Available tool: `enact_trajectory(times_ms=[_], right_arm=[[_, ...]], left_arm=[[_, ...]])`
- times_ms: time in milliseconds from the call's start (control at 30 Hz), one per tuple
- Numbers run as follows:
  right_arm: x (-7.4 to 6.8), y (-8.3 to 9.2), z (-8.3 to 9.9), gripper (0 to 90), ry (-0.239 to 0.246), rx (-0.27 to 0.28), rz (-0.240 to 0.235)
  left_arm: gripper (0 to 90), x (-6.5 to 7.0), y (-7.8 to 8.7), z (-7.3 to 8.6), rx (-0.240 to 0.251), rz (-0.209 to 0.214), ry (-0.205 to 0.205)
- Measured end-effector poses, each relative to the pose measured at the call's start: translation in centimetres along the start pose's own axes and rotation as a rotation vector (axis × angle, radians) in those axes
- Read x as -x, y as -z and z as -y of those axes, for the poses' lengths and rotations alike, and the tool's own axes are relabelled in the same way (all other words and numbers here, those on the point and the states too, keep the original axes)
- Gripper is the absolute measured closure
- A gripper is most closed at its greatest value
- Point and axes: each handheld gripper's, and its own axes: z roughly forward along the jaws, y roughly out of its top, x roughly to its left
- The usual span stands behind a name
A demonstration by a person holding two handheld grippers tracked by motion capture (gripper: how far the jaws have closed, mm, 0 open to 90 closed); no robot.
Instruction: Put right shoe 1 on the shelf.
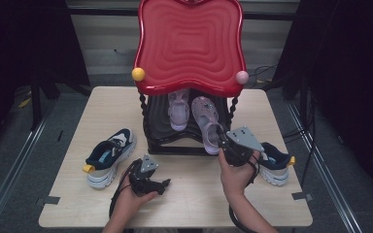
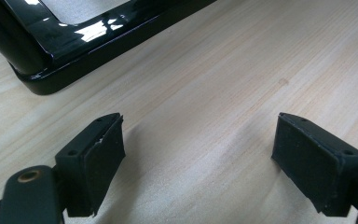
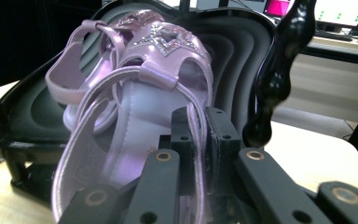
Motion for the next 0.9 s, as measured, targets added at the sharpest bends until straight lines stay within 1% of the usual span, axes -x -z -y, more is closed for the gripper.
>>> enact_trajectory(times_ms=[133,200,233,267,333,367,467,500,600,633,733,767,833,867,900], right_arm=[[-0.2,-1.1,-0.5,82.4,-0.016,-0.003,0.033],[-0.3,-1.3,-0.5,82.4,-0.024,-0.005,0.039],[-0.4,-1.6,-0.6,82.4,-0.034,-0.005,0.047],[-0.5,-1.9,-0.7,82.4,-0.032,-0.006,0.062],[-0.6,-2.0,-0.7,82.4,-0.034,-0.009,0.064],[-0.7,-2.4,-0.7,82.4,-0.047,-0.012,0.075],[-0.9,-2.9,-0.8,82.3,-0.046,-0.006,0.088],[-1.1,-3.2,-0.8,82.3,-0.038,-0.005,0.103],[-1.2,-3.9,-0.8,82.3,-0.057,-0.008,0.127],[-1.2,-4.1,-0.8,82.3,-0.06,-0.006,0.134],[-1.4,-4.5,-1.0,82.3,-0.048,-0.007,0.148],[-1.6,-5.1,-1.1,82.3,-0.043,-0.011,0.161],[-1.6,-5.3,-1.2,82.3,-0.047,-0.012,0.166],[-1.7,-5.5,-1.2,82.3,-0.049,-0.012,0.177],[-1.8,-6.1,-1.1,82.2,-0.054,-0.021,0.189]], left_arm=[[16.0,0.0,0.0,0.0,-0.003,-0.003,-0.002],[16.0,0.0,0.0,0.0,-0.003,-0.003,-0.002],[16.0,0.0,0.0,0.0,-0.001,-0.003,0.0],[16.0,0.0,0.0,0.0,-0.004,-0.004,-0.004],[16.0,0.0,0.0,0.0,0.0,-0.003,0.001],[16.0,0.0,0.0,0.0,-0.004,-0.004,-0.004],[16.0,0.0,0.0,0.0,-0.004,-0.004,-0.004],[16.0,0.0,0.0,0.0,-0.004,-0.004,-0.003],[16.0,0.0,0.0,0.0,0.0,-0.003,0.001],[16.0,0.0,0.0,0.0,-0.004,-0.004,-0.004],[16.0,0.0,0.0,0.0,-0.004,-0.004,-0.004],[16.0,0.0,0.0,0.0,-0.004,-0.004,-0.004],[16.0,0.0,0.0,0.0,-0.003,-0.004,-0.003],[16.0,0.0,0.0,0.0,-0.001,-0.002,-0.001],[16.0,0.0,0.0,0.0,-0.001,-0.002,0.0]])
